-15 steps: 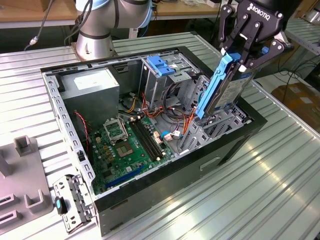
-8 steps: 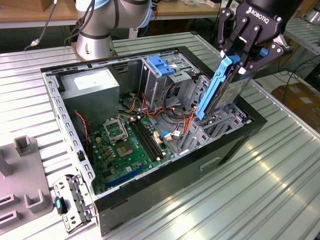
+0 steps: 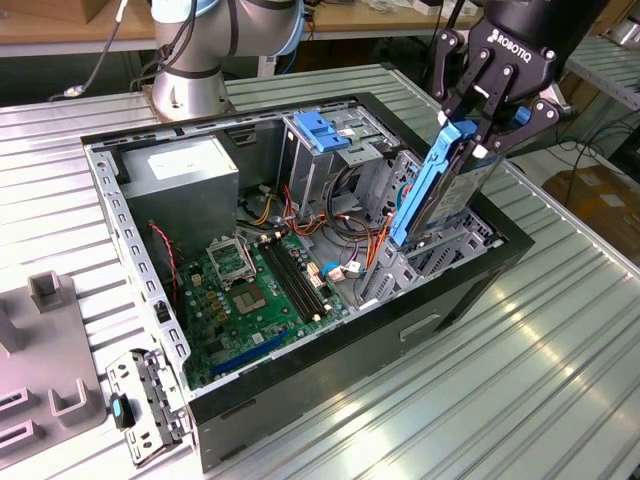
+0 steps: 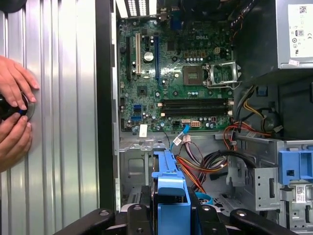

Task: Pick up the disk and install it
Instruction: 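Insert the disk into the insertion slot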

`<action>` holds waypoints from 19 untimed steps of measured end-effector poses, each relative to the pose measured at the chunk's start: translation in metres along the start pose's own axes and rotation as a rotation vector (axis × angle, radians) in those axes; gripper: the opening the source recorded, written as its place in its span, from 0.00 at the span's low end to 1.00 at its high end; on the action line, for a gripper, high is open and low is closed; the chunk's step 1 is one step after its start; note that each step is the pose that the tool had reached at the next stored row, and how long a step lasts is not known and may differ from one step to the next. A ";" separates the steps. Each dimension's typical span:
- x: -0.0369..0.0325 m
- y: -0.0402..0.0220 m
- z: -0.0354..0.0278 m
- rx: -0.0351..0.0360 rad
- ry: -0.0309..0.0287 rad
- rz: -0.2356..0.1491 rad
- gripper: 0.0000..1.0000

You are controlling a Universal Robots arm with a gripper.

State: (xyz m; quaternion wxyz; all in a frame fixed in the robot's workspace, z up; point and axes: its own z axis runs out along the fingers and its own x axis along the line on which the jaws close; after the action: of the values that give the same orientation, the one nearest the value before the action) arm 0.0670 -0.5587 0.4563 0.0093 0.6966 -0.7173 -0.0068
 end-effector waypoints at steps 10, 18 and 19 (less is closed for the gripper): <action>0.0013 -0.0034 0.0030 -0.0047 0.0003 0.007 0.37; 0.0034 -0.0036 0.0068 -0.0101 0.0009 0.007 0.37; 0.0034 -0.0037 0.0074 -0.0107 0.0009 0.007 0.37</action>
State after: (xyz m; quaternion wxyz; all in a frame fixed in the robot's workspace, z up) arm 0.0704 -0.5622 0.4489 0.0134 0.6942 -0.7196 -0.0103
